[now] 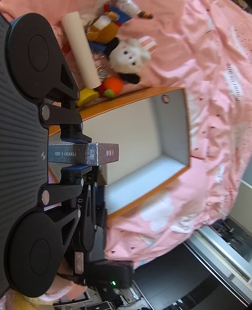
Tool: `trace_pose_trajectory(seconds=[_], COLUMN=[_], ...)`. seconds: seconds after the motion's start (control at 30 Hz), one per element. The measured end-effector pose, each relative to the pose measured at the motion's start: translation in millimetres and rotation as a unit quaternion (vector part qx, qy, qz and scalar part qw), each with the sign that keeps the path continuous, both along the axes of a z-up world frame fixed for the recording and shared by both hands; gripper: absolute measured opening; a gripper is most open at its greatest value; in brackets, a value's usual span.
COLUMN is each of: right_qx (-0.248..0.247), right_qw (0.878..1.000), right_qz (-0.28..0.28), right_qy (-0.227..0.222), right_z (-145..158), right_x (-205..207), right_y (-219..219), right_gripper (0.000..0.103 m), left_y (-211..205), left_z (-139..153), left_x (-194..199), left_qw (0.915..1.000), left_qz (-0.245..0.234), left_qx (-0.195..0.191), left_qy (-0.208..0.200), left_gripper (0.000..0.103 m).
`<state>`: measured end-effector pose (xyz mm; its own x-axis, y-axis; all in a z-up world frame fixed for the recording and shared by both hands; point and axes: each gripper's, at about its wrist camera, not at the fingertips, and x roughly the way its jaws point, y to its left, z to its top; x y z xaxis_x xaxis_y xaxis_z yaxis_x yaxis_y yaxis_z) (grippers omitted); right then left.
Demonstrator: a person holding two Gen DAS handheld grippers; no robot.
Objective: Organize objects
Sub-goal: 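Lower the tan block into the box with the right tool while the left tool sets the pack beside it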
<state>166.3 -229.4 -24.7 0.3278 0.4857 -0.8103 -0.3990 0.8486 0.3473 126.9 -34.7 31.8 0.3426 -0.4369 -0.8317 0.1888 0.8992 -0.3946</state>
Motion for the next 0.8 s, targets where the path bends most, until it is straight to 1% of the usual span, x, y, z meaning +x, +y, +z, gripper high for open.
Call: trace_pose_trajectory(seconds=[0.1, 0.17, 0.23, 0.27, 0.4, 0.47, 0.53, 0.57, 0.67, 0.8], right_qx=[-0.01, -0.035, -0.067, -0.084, -0.125, -0.163, -0.208, -0.223, -0.253, -0.293], right_qw=[1.0, 0.999, 0.997, 0.996, 0.99, 0.984, 0.974, 0.969, 0.959, 0.944], right_qz=[-0.001, 0.0, 0.008, 0.015, 0.061, 0.075, 0.093, 0.103, 0.126, 0.154], right_qy=[0.001, -0.013, -0.022, -0.021, 0.004, 0.008, 0.007, 0.007, 0.009, 0.001], right_z=[-3.2, -1.5, 0.8, 1.5, 4.5, 4.0, -0.3, -3.7, -9.8, -16.5], right_x=[-0.6, 0.1, 1.9, 3.4, 8.3, 11.4, 15.0, 16.1, 17.3, 15.7], right_y=[2.1, 0.3, -3.0, -5.8, -3.3, 4.9, 12.7, 15.4, 21.9, 29.6], right_gripper=[0.047, 0.047, 0.047, 0.047, 0.047, 0.047, 0.047, 0.047, 0.047, 0.047], left_y=[-4.7, -8.8, -14.6, -18.8, -37.6, -46.9, -51.2, -51.6, -52.6, -59.7], left_z=[-8.6, -12.8, -17.5, -20.1, -38.8, -50.2, -60.4, -64.7, -73.0, -81.3], left_x=[-0.4, 3.0, 8.4, 11.7, 27.9, 34.1, 39.3, 41.5, 48.6, 55.8], left_qw=[0.9999, 0.9997, 0.9996, 0.9995, 0.9984, 0.9973, 0.9961, 0.9953, 0.9927, 0.9901], left_qz=[-0.004, -0.007, -0.011, -0.012, -0.01, -0.013, -0.008, -0.003, 0.006, 0.012], left_qx=[0.015, 0.017, 0.01, 0.007, -0.007, -0.003, 0.0, -0.002, -0.015, -0.026], left_qy=[0.005, 0.013, 0.026, 0.029, 0.055, 0.072, 0.088, 0.096, 0.119, 0.137], left_gripper=[0.025, 0.025, 0.025, 0.025, 0.025, 0.025, 0.025, 0.025, 0.025, 0.025])
